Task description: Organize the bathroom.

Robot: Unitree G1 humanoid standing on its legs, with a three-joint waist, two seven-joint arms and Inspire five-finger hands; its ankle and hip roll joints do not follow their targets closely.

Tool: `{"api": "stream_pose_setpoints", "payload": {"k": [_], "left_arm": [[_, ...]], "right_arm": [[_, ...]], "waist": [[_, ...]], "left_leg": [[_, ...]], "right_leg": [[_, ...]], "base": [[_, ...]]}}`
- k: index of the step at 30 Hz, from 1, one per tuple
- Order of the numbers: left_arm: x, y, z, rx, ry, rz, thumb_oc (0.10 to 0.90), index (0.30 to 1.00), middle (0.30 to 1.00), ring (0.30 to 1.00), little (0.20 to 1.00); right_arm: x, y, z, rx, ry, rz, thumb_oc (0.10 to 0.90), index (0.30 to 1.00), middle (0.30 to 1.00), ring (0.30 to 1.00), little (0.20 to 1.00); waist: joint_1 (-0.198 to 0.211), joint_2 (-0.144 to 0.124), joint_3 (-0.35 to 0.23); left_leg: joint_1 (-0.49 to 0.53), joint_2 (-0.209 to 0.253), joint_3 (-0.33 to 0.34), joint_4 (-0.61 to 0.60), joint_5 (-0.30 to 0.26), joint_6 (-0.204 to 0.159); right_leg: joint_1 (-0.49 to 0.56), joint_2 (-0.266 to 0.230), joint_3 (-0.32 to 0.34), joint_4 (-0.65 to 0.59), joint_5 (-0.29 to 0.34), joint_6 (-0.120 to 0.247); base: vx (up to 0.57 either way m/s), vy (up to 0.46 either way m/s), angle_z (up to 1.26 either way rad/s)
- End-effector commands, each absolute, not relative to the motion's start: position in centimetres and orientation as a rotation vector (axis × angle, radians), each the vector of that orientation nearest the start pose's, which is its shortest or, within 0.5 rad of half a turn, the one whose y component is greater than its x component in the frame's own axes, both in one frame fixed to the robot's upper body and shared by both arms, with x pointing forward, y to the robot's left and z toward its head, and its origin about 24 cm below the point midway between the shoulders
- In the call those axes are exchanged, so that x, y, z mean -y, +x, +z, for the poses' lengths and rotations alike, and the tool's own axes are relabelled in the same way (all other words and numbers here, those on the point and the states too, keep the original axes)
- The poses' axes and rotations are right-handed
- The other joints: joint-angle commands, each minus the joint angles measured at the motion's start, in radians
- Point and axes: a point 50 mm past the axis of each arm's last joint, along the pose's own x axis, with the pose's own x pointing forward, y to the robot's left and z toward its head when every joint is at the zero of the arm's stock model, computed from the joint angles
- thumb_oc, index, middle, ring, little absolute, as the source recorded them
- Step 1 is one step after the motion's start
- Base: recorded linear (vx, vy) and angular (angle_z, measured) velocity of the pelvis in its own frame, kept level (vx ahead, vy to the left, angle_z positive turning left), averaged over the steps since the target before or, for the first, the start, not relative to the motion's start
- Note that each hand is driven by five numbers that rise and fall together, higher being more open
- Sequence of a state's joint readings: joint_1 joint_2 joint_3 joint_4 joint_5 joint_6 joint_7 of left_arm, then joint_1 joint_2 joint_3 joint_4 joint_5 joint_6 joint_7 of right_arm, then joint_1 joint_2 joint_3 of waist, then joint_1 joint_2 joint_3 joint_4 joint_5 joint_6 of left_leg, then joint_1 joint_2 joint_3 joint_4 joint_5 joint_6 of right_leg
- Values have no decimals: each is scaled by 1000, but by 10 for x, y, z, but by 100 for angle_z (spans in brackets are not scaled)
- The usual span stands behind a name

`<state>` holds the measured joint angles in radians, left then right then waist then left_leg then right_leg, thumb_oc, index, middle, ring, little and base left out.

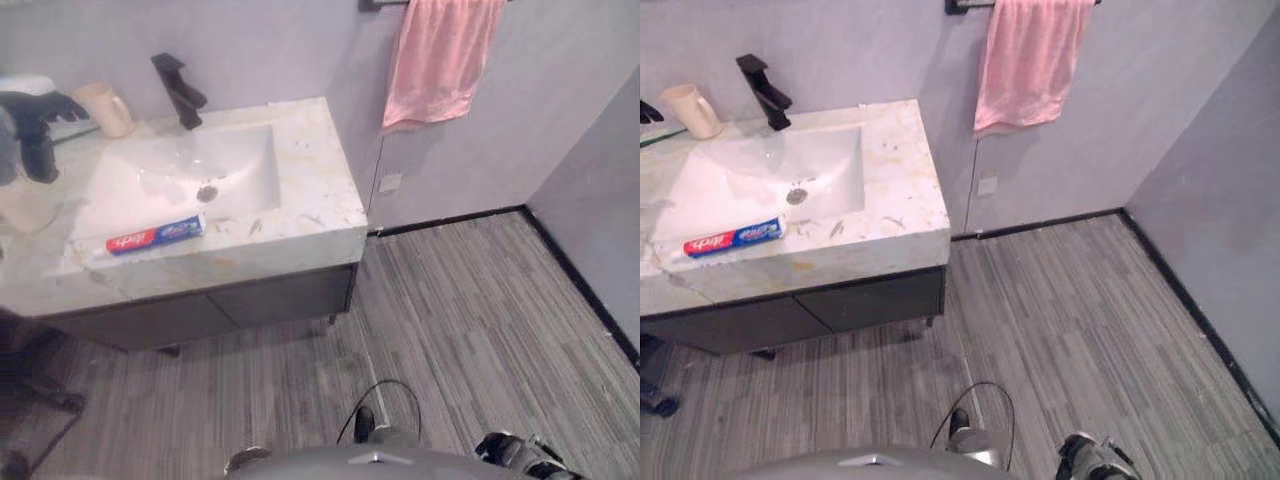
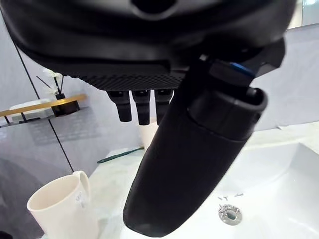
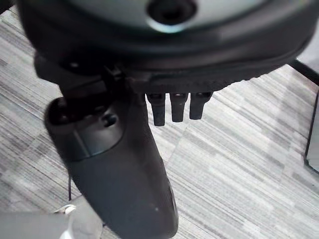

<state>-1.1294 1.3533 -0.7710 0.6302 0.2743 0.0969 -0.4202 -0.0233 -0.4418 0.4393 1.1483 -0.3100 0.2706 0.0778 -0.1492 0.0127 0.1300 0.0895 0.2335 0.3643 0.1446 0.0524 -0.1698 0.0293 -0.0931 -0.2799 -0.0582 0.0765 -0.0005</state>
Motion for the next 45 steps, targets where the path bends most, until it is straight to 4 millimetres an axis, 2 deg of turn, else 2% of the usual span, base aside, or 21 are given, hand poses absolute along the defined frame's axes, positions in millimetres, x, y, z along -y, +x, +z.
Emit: {"api": "stream_pose_setpoints", "payload": {"k": [1, 4, 11, 13, 18, 22, 34, 45], "left_arm": [[-371, 302, 363, -180, 1588, 370, 800, 900, 900, 900, 900], [-364, 303, 370, -148, 1602, 373, 800, 900, 900, 900, 900], [-364, 303, 366, -163, 1576, 331, 800, 900, 900, 900, 900], [-358, 309, 355, -190, 1460, 220, 800, 900, 900, 900, 900], [-356, 318, 328, -235, 1364, 133, 800, 900, 900, 900, 900], [-358, 323, 300, -304, 1335, 79, 800, 900, 900, 900, 900], [-363, 326, 248, -409, 1326, 35, 800, 900, 900, 900, 900], [-365, 327, 221, -449, 1341, 55, 800, 900, 900, 900, 900]], "right_arm": [[321, 62, -136, -1562, -980, 220, 800, 900, 900, 900, 900], [315, 62, -139, -1560, -952, 222, 800, 900, 900, 900, 900], [306, 55, -144, -1565, -960, 253, 800, 900, 900, 900, 900], [303, 55, -145, -1565, -969, 263, 800, 900, 900, 900, 900], [301, 54, -145, -1574, -987, 287, 800, 900, 900, 900, 900], [301, 55, -145, -1577, -1003, 298, 800, 900, 900, 900, 900], [301, 47, -146, -1606, -1011, 299, 800, 900, 900, 900, 900], [300, 41, -147, -1634, -1012, 289, 800, 900, 900, 900, 900]], "waist": [[-8, 44, -96], [-7, 54, -102], [-17, 65, -111], [-23, 66, -109], [-28, 60, -108], [-31, 53, -110], [-26, 47, -114], [-22, 44, -117]], "left_leg": [[20, -11, 30, -24, 70, 36], [48, -38, 43, -118, 49, 45], [59, -52, 60, -149, 33, 55], [51, -55, 58, -128, 30, 58], [39, -54, 56, -91, 27, 61], [35, -58, 57, -82, 21, 67], [29, -57, 68, -75, 24, 68], [21, -53, 74, -69, 29, 67]], "right_leg": [[-13, 21, 103, -23, -1, 61], [-20, -1, 93, -29, 14, 93], [-26, -11, 108, -29, 17, 109], [-23, -7, 128, -29, 14, 105], [-17, -2, 145, -29, 10, 99], [-18, 2, 159, -29, 11, 95], [-22, 3, 153, -29, 13, 92], [-23, 3, 145, -29, 9, 88]], "base": [[-4, 95, 45], [-53, 75, 27], [-8, 19, 3], [-5, 18, -12], [9, 3, -5], [1, 2, -11], [4, 1, -6], [0, 0, 0]]}}
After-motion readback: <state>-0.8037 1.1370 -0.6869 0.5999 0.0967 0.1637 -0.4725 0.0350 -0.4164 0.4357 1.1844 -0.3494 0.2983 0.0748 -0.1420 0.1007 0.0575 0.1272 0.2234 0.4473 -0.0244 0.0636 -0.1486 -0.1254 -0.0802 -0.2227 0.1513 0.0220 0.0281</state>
